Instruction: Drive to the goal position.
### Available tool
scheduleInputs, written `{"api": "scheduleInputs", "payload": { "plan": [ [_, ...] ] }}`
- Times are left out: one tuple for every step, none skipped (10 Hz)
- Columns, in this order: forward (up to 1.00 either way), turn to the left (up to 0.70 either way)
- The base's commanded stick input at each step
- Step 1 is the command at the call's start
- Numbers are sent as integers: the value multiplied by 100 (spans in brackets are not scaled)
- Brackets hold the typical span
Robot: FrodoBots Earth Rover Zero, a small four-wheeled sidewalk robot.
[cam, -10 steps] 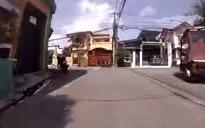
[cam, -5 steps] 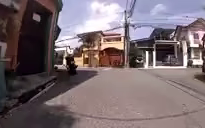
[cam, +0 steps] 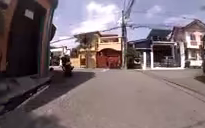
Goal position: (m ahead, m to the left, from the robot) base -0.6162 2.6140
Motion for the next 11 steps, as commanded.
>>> {"api": "scheduleInputs", "payload": {
  "plan": [
    [0,-45],
    [0,-45],
    [0,-45],
    [0,-45],
    [0,-45],
    [0,-45],
    [0,-45],
    [0,-45],
    [0,-45],
    [0,-45],
    [0,-45]
  ]
}}
